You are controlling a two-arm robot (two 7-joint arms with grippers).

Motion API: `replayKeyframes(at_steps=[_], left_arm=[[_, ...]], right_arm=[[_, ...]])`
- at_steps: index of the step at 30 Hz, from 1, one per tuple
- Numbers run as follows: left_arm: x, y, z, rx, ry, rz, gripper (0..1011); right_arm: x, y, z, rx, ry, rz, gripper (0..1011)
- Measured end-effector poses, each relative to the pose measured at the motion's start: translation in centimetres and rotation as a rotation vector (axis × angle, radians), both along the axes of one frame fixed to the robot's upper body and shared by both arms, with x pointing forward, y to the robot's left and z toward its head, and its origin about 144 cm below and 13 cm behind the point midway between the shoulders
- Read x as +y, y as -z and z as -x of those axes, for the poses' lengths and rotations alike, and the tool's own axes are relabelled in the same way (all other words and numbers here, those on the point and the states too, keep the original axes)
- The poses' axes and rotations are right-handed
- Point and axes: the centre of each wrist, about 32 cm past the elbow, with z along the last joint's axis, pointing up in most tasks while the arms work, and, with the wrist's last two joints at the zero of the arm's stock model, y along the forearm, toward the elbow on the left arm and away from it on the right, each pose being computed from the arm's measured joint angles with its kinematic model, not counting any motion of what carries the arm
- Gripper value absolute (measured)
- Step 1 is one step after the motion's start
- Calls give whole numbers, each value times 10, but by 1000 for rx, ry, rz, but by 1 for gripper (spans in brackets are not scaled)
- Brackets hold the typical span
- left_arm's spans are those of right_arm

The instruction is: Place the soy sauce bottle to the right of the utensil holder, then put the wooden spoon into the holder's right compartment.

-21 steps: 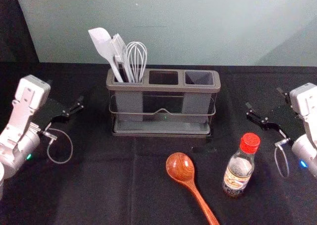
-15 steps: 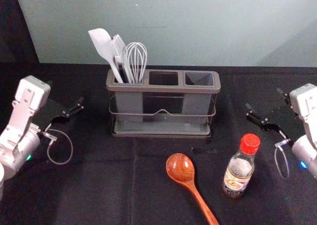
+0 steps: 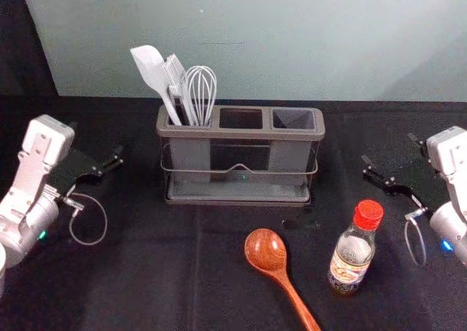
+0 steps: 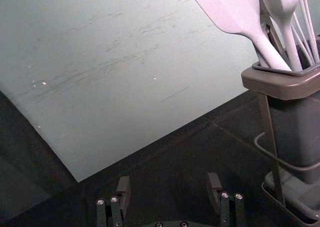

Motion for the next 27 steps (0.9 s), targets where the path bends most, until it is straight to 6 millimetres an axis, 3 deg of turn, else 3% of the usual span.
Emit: replayKeyframes(at_steps=[18, 27], left_arm=[[0, 0, 0, 0, 0, 0, 1005], [0, 0, 0, 0, 0, 0, 1005]], right_arm=[[0, 0, 0, 0, 0, 0, 1003], [-5, -7, 18, -15, -7, -3, 1003]])
